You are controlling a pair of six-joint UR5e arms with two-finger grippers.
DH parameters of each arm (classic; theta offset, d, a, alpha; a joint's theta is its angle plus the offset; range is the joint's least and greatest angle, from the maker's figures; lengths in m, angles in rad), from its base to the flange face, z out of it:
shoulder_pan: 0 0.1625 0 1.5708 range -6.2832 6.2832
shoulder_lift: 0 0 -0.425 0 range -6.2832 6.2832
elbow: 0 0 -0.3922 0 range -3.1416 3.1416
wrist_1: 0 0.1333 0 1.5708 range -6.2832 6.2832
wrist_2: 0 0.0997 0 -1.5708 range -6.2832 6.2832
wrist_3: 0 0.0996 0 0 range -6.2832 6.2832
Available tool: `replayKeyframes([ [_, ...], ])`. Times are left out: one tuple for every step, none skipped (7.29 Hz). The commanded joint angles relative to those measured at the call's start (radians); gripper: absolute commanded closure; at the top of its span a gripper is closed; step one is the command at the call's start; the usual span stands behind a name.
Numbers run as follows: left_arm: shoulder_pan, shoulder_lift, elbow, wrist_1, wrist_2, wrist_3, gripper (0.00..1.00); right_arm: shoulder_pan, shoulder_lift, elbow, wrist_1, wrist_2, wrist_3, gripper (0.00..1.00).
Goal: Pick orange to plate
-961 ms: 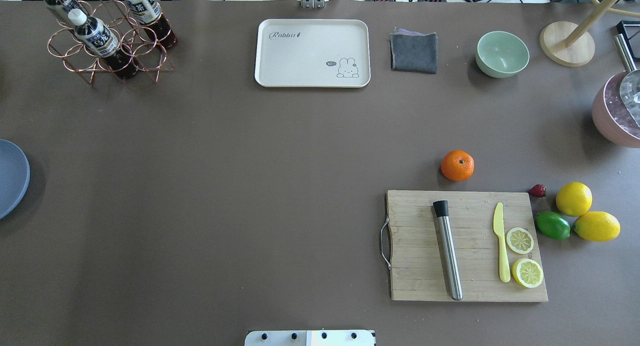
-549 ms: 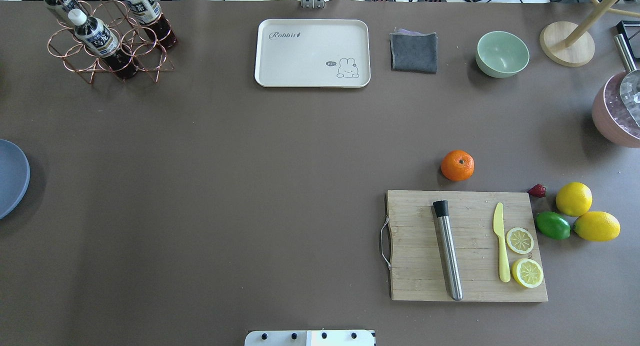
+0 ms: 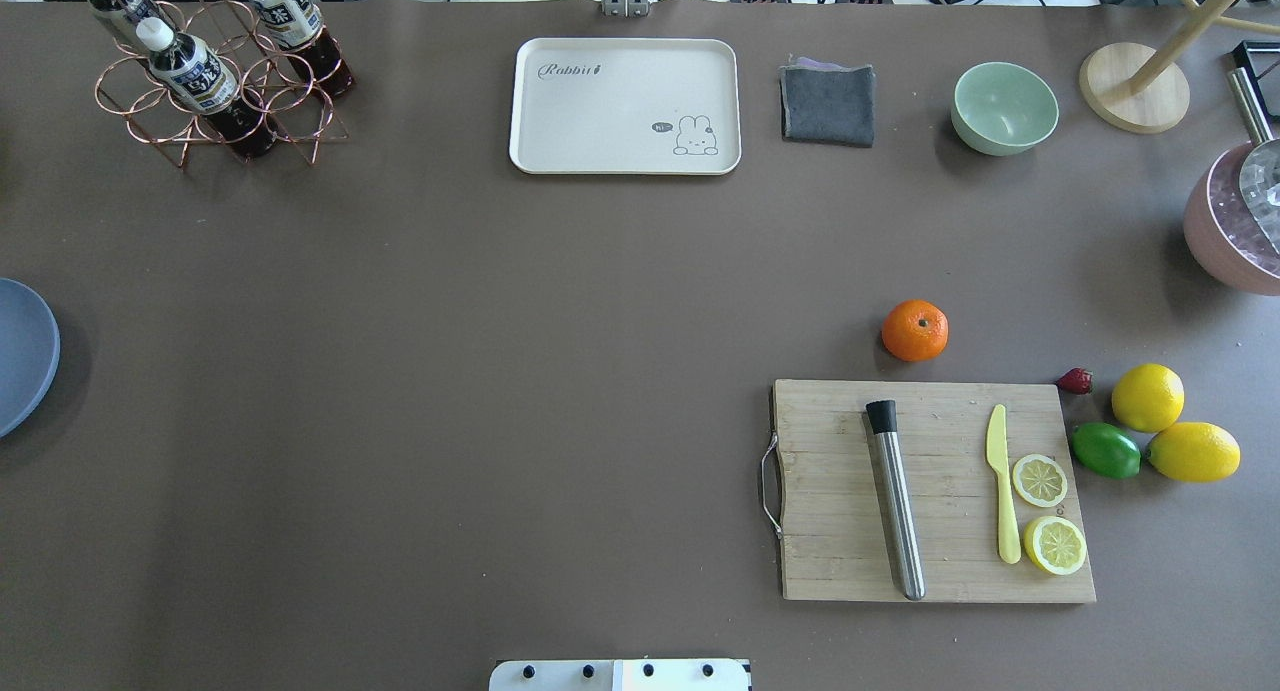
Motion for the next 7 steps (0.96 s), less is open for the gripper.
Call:
replayKeyframes([
  [-0.002, -0.001, -0.015, 0.001, -0.003, -0.003, 0.02, 0.0, -0.001, 0.002, 0.001, 0.007, 0.0, 0.0],
  [-0.002, -0.001, -0.014, 0.001, 0.0, -0.003, 0.02, 0.0, -0.004, 0.004, 0.005, 0.012, 0.0, 0.0],
  [-0.002, -0.001, -0.014, 0.0, 0.005, -0.003, 0.02, 0.0, -0.014, 0.007, 0.007, 0.017, 0.0, 0.0],
  [-0.002, -0.001, -0.016, -0.001, 0.005, -0.001, 0.02, 0.0, -0.02, 0.01, 0.01, 0.017, 0.002, 0.0],
  [-0.002, 0.001, -0.016, -0.001, 0.005, -0.001, 0.02, 0.0, -0.018, 0.012, 0.01, 0.017, 0.002, 0.0],
  [-0.001, -0.001, -0.016, 0.001, 0.005, -0.001, 0.02, 0.0, -0.02, 0.018, 0.01, 0.038, 0.002, 0.0],
  [-0.001, -0.001, -0.014, 0.001, 0.005, -0.001, 0.02, 0.0, -0.021, 0.019, 0.007, 0.065, 0.008, 0.0],
])
